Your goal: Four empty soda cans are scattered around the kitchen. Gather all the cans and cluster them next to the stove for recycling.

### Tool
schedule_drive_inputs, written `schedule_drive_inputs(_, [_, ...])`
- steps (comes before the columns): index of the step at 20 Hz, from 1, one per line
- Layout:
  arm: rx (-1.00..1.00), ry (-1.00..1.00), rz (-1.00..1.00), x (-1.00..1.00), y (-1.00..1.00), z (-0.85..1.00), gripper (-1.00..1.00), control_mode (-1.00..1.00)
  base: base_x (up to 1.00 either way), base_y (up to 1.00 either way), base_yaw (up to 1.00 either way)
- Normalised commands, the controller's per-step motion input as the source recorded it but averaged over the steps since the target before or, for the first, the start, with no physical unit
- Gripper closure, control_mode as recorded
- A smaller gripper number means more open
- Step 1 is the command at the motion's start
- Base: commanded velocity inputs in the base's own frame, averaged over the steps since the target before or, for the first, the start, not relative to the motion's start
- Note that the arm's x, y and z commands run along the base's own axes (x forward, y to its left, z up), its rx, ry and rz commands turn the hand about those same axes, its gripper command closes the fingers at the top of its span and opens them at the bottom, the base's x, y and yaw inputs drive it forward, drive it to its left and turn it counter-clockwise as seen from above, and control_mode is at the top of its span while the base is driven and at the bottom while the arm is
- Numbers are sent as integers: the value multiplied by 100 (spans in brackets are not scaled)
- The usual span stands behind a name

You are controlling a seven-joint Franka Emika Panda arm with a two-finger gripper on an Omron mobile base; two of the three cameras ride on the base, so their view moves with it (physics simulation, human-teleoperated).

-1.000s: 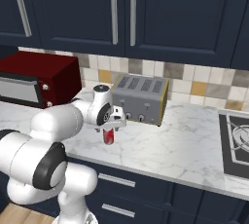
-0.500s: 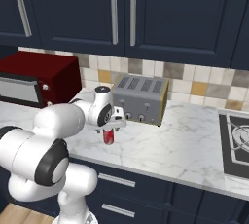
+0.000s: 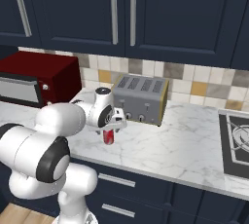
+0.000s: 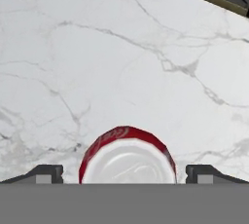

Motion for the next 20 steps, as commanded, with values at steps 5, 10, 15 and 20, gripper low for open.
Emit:
schedule_drive_inputs(5, [0,1,0,0,0,-6,100,-100,0,0,0])
schedule_drive_inputs(10, [0,8,0,-5,-8,0,100,-100,0,0,0])
schedule_drive_inputs(15, [0,3,-1,-15,-7,24,100,-100,0,0,0])
schedule_drive_inputs(20, [0,-1,-3,-28,-9,38,100,-100,0,0,0])
